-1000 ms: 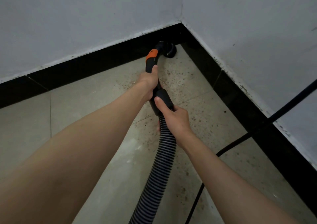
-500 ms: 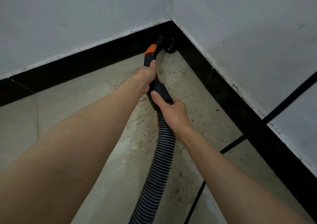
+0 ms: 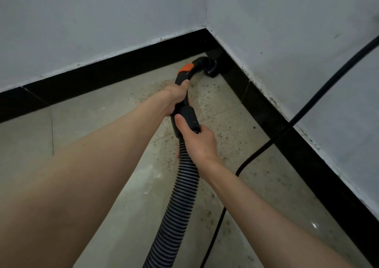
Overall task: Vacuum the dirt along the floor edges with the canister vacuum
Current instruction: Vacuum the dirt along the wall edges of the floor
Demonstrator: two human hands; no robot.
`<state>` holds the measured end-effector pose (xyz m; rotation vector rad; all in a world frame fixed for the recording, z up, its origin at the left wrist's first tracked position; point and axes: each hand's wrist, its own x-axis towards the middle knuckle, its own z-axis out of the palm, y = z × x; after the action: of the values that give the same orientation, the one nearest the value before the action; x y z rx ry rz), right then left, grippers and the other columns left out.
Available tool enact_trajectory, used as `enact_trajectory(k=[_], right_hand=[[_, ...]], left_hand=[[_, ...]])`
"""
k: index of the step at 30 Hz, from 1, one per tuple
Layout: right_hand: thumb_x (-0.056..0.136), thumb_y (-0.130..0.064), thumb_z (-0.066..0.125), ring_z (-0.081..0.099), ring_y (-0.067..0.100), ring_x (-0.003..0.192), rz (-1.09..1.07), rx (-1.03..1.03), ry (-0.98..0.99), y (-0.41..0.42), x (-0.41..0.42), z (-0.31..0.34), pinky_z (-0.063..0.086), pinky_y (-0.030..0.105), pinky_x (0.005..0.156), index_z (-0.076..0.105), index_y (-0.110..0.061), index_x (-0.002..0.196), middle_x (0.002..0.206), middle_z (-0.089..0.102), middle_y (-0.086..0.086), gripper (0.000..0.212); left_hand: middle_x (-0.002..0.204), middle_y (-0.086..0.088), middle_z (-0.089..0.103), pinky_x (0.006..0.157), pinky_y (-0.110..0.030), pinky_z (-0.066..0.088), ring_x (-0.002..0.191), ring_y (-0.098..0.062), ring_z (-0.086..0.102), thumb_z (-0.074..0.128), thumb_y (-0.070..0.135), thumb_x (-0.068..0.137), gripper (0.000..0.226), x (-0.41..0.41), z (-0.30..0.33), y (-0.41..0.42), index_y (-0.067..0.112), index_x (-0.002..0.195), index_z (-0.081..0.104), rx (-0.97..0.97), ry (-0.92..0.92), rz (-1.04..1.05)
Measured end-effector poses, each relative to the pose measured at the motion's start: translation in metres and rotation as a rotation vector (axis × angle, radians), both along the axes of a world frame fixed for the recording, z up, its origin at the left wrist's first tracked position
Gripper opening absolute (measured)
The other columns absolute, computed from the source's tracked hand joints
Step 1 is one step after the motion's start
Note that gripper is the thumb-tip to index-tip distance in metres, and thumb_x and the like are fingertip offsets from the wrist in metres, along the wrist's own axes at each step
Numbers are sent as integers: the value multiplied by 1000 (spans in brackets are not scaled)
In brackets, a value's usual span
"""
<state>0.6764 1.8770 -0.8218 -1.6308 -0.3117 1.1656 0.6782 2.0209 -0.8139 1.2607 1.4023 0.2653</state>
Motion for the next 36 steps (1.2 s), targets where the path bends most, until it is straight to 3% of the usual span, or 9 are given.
enact_trajectory(k=[6, 13, 19, 23, 27, 36], right_hand=[[83, -52, 68, 60, 20, 49, 5, -18, 5, -18, -8, 9, 48, 26, 48, 58, -13, 93, 83, 64, 10, 41], [82, -51, 69, 63, 24, 63, -19, -14, 4, -33, -14, 8, 55, 33, 57, 59, -15, 90, 83, 64, 9, 38], [85, -49, 67, 60, 19, 49, -6, 18, 37, -33, -12, 7, 49, 27, 47, 59, -14, 90, 74, 62, 8, 36], [87, -50, 64, 60, 18, 51, -1, 50, 24, -23, -2, 3, 52, 29, 50, 59, -14, 91, 72, 62, 8, 36], [87, -52, 63, 59, 17, 48, 21, 96, 58, -9, 5, 3, 52, 31, 53, 59, -10, 94, 69, 61, 7, 42], [90, -54, 56, 58, 17, 47, 59, 130, 104, -2, 9, 2, 49, 26, 47, 60, -5, 98, 64, 59, 9, 50]], left_hand=[[78, -10, 56, 83, -38, 51, 69, -24, 54, 41, 46, 98, 41, -7, 3, -17, 6, 95, 49, -41, 15, -23], [95, -14, 60, 83, -39, 52, 77, -27, 57, 39, 47, 98, 46, -11, 5, -34, 5, 112, 48, -31, 44, -54], [97, -15, 61, 79, -38, 51, 83, -29, 58, 42, 47, 97, 51, -10, 3, -36, 0, 115, 53, 42, 20, -27], [83, -12, 60, 69, -35, 51, 72, -28, 58, 45, 45, 96, 45, -3, 6, -28, 2, 104, 55, 99, -46, 10], [79, -10, 59, 70, -35, 50, 72, -27, 58, 44, 46, 96, 46, 2, 9, -14, 2, 103, 58, 189, -55, 25], [71, -5, 50, 53, -25, 40, 59, -18, 50, 42, 38, 96, 33, -2, 16, -12, 12, 76, 48, 193, -69, -18]])
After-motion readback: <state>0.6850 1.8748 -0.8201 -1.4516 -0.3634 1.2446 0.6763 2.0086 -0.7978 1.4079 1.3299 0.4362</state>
